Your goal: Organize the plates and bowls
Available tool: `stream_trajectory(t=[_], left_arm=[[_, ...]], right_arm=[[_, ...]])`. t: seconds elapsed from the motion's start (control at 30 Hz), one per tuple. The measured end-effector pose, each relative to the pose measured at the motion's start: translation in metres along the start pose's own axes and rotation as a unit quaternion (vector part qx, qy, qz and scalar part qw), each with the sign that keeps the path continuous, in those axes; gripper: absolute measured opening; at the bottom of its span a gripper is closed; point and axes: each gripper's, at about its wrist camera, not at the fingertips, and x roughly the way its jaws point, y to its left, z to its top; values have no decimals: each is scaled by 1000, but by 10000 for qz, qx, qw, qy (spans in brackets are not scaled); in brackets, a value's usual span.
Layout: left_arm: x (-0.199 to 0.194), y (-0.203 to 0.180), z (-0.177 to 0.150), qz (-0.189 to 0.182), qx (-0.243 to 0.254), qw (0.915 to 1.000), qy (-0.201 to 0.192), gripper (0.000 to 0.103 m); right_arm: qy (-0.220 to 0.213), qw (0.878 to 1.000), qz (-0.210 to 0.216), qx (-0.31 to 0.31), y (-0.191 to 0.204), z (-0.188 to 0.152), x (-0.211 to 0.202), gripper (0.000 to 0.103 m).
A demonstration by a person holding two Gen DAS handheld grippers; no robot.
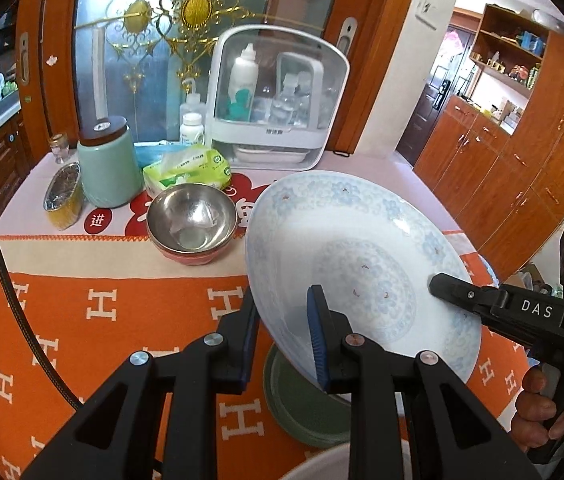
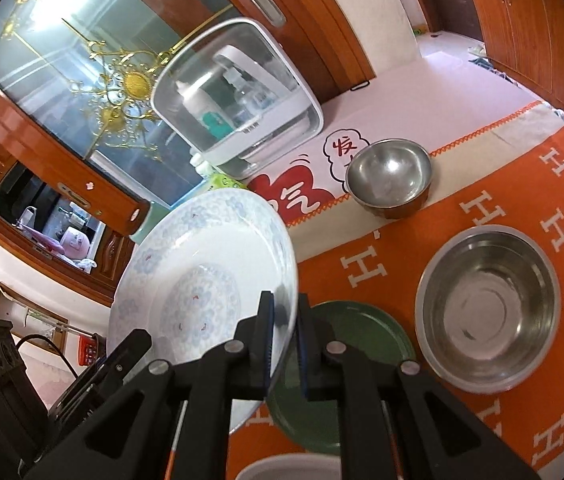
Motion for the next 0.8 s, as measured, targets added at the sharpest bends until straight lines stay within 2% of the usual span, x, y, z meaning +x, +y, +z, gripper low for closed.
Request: stream_trajectory(t=[0.5, 0.8], left_arm=[[-75, -11, -39, -214, 304, 9987, -360, 22], [-108, -19, -76, -471, 566, 9969, -282, 22]], right_arm=[[-437, 9984, 88, -342, 13, -56, -64, 11], [-801, 9947, -110, -628, 13, -100, -105, 12]])
